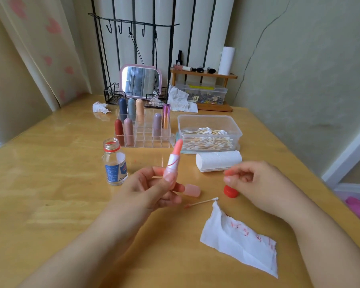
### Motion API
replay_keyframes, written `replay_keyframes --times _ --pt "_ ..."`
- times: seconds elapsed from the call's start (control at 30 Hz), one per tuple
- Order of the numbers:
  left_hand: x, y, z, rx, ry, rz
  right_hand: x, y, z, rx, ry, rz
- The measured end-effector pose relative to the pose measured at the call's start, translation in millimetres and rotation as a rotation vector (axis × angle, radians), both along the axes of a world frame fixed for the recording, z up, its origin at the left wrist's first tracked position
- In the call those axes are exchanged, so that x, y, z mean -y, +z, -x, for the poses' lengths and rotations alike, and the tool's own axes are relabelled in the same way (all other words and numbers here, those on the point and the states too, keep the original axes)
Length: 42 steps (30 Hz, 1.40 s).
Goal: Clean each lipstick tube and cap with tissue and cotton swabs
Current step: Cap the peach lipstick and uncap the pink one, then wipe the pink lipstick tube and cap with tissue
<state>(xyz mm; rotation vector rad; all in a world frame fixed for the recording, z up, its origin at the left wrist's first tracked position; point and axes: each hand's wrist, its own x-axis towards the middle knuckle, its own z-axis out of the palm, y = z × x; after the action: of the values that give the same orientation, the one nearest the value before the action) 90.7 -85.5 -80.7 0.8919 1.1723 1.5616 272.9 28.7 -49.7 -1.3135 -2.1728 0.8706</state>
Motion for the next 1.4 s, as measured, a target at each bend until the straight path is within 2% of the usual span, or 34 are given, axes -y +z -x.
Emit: replay_keyframes --times 0.1,0.23,0.3,0.37,0.43,0.47,0.6,0.67,0.77,0.83,0.93,1.03,1.17,1.23,1.3,1.4 --pt "-3 -4 2 -0.046 0.056 0.050 -3 2 -10 0.295 0.114 0.008" --pt "-4 -5 1 -0.105 0.070 0.075 6 2 -7 0.519 0.264 0.139" --pt "-3 -5 0 -0.111 0.066 0.070 10 -4 -3 0.635 0.285 0.111" --pt "-4 -6 -1 -0.110 0.068 0.067 12 -9 1 0.661 0.326 0.062" --pt "-4 -5 -1 -0.104 0.078 0.061 12 -6 1 0.589 0.347 0.017" --pt "-4 -4 0 -0.102 0.087 0.053 11 -5 1 0.490 0.338 0.006" --pt "-3 -3 2 -0.103 0.172 -0.012 7 -2 10 -0.228 0.200 0.054" --pt "-2 -1 4 -0.090 0.195 -0.043 11 -4 17 -0.392 0.160 -0.056" --pt "-1 3 5 0.071 0.150 -0.066 18 -6 24 -0.383 0.274 -0.303" --pt "0 6 3 0.182 0.077 -0.051 18 -10 25 -0.369 0.325 -0.381" --pt "-1 7 1 0.253 -0.038 -0.005 21 -14 30 -0.451 0.429 -0.300" --pt "-1 4 3 0.206 -0.100 0.036 26 -17 35 -0.521 0.508 -0.267" --pt "-1 3 3 0.314 -0.070 -0.034 24 -22 36 -0.611 0.575 -0.163" --pt "-2 6 4 0.376 -0.013 -0.097 24 -24 34 -0.590 0.599 -0.166" --pt "-1 10 5 0.370 0.038 -0.143 27 -23 34 -0.565 0.587 -0.158" --pt "1 10 6 0.263 0.047 -0.182 30 -15 33 -0.712 0.459 0.047"
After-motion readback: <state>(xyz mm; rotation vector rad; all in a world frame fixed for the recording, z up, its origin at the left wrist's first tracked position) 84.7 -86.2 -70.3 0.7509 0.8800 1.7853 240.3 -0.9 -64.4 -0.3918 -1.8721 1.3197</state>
